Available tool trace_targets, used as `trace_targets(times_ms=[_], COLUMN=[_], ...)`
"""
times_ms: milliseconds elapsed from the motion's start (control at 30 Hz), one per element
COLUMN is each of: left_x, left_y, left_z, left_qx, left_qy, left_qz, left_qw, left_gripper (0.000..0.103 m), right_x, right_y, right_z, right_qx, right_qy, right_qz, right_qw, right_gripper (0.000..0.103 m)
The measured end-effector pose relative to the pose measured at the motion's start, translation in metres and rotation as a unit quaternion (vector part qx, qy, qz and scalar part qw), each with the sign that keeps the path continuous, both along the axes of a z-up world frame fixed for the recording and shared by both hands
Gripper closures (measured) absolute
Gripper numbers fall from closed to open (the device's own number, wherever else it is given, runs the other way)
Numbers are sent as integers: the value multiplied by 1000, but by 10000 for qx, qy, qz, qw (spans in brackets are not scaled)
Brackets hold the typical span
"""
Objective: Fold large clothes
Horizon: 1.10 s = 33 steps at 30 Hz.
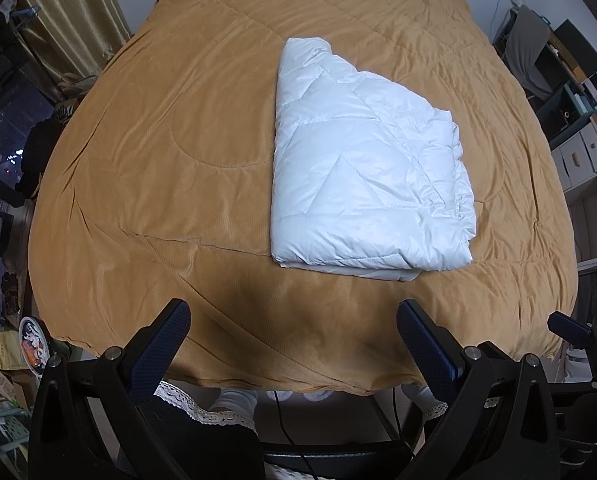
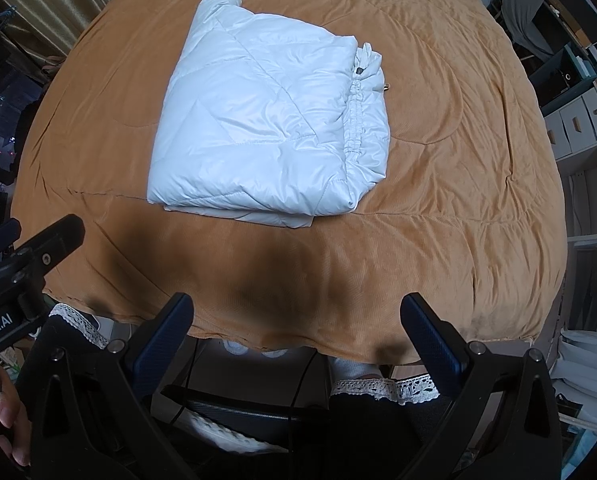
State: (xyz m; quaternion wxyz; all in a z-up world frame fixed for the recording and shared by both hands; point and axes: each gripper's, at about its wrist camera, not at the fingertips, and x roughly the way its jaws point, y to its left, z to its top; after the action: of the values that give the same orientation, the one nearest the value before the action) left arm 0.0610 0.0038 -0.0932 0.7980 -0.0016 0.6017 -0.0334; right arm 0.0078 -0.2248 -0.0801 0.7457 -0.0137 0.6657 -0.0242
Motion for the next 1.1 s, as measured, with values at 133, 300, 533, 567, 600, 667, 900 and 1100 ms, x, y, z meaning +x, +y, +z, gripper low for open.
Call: trace_targets(times_ms=[133,300,533,567,600,667,900,1100], left_x=[0,-2,-3,-2,-2,-2,-2,-5], left_y=[0,-1,-1,-1,-1,-1,-1,-1], left_z=[0,-2,-2,-2,-2,-2,-2,-4], left_qx=[-9,-8,-8,-7,-9,-10,-12,-5], left_qy=[14,20,23,28,27,28,32,46], left_qz=[-8,-1,3,0,2,4,4,6], left_qw=[10000,10000,10000,10000,10000,10000,10000,10000], left_gripper=[0,0,0,0,0,0,0,0], right_x=[0,0,-2,-2,-1,-1,-2,-3], right_y=[0,0,0,0,0,-1,-1,-2], right_z=[0,0,-3,-3,-3,-3,-3,-4], right_qx=[-1,-1,11,14,12,13,12,14], right_qy=[2,6,19,19,18,20,26,41], right_qz=[2,7,23,23,22,24,27,42], right_qw=[10000,10000,10000,10000,10000,10000,10000,10000], right_gripper=[0,0,0,0,0,0,0,0])
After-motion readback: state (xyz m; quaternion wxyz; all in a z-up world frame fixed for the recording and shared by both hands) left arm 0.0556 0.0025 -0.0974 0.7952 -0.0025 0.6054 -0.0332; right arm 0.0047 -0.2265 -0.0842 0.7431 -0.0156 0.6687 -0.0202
